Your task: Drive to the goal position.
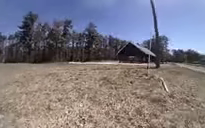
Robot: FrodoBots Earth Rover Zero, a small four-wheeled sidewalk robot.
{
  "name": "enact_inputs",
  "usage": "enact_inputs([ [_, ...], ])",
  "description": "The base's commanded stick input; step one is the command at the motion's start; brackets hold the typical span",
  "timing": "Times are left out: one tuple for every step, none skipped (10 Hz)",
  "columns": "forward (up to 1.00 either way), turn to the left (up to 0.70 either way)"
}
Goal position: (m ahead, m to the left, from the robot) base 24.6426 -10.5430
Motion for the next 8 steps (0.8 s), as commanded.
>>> enact_inputs([
  [0.70, -0.33],
  [0.70, -0.09],
  [0.70, 0.00],
  [0.70, 0.00],
  [0.70, 0.00],
  [0.70, 0.00],
  [0.70, 0.00],
  [0.70, 0.00],
])
